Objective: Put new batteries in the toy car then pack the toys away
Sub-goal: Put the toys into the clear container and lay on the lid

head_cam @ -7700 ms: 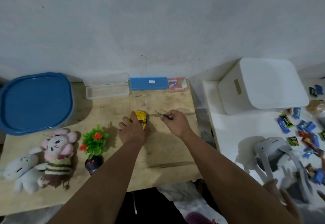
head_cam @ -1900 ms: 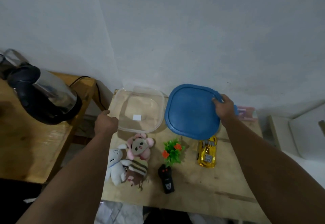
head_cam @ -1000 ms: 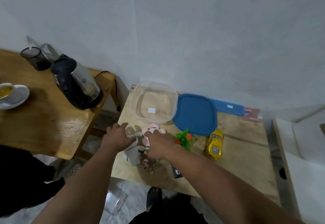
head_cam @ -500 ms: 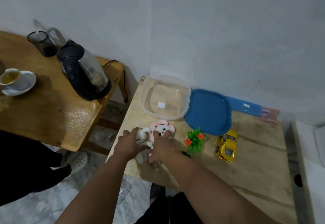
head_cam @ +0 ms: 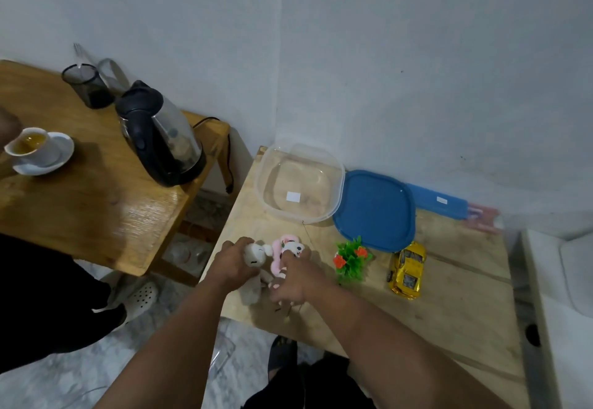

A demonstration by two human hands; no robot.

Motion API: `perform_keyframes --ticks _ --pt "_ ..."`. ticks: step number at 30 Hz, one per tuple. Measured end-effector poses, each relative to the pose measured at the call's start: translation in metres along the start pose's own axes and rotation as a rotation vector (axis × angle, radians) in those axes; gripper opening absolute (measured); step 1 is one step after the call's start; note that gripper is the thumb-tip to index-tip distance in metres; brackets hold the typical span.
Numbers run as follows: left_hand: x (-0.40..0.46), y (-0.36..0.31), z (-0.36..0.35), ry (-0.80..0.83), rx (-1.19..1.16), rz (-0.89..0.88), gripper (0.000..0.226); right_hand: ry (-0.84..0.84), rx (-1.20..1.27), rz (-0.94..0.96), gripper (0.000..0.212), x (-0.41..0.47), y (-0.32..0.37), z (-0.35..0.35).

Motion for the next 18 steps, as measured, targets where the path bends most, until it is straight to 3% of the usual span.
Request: perform_keyframes --ticks 6,14,18 --pt "-0.011 -0.031 0.067 -0.072 -0.124 -0.062 0.068 0.023 0.265 0.089 0.052 -0.040 0.038 0.063" --pt "-0.030 -0.141 0.156 -0.182 -0.387 -0.263 0.061 -0.116 0.451 0.201 0.047 -0.059 0.072 0.184" --pt "-0.021 -0.168 0.164 -0.196 -0.452 -0.261 0.067 -0.251 0.321 0.184 0.065 -0.044 0.052 0.226"
Point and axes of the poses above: each hand's wrist, its own x-axis towards the middle knuckle, its own z-axis out of the back of the hand, y = z × x, the point moved 8 cm from there along x, towards the middle knuckle, and after that the axes turned 14 degrees about z, right-handed, at the moved point
